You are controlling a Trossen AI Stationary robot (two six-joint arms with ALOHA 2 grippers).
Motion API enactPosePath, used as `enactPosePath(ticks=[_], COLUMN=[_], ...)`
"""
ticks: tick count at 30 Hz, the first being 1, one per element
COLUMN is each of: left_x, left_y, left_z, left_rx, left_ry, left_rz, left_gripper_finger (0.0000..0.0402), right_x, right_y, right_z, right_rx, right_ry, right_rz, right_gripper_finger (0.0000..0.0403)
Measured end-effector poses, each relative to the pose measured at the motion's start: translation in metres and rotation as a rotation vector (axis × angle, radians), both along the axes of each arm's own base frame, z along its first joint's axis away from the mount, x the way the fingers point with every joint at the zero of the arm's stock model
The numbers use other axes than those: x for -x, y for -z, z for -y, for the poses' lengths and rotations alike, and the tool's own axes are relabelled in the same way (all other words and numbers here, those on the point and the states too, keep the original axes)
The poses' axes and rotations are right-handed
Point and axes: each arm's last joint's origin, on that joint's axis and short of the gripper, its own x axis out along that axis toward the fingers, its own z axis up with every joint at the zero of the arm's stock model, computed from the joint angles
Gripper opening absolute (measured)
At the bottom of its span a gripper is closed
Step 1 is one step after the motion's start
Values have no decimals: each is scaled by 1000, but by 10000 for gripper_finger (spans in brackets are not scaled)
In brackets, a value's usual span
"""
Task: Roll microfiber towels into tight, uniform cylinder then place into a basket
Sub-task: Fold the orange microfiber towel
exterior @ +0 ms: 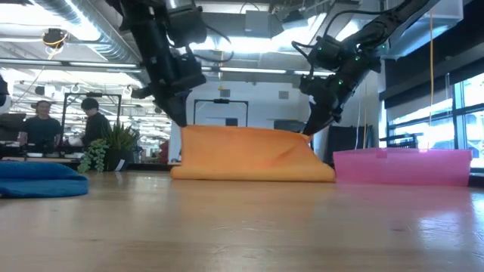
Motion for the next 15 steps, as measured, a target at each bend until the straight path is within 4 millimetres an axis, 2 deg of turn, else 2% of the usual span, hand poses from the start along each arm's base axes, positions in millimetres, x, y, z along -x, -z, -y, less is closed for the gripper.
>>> enactPosePath(ticks=[15], left_x=[3], left_y=[-1], left_z=[-9], left_rx=[-11], left_ry=[-11], left_rz=[1], left_gripper_finger=[0], right_x=[-2], right_y=[-3], right_z=[3], right_rx=[29], right_ry=[2], right_rz=[37], right_gripper_finger=[4])
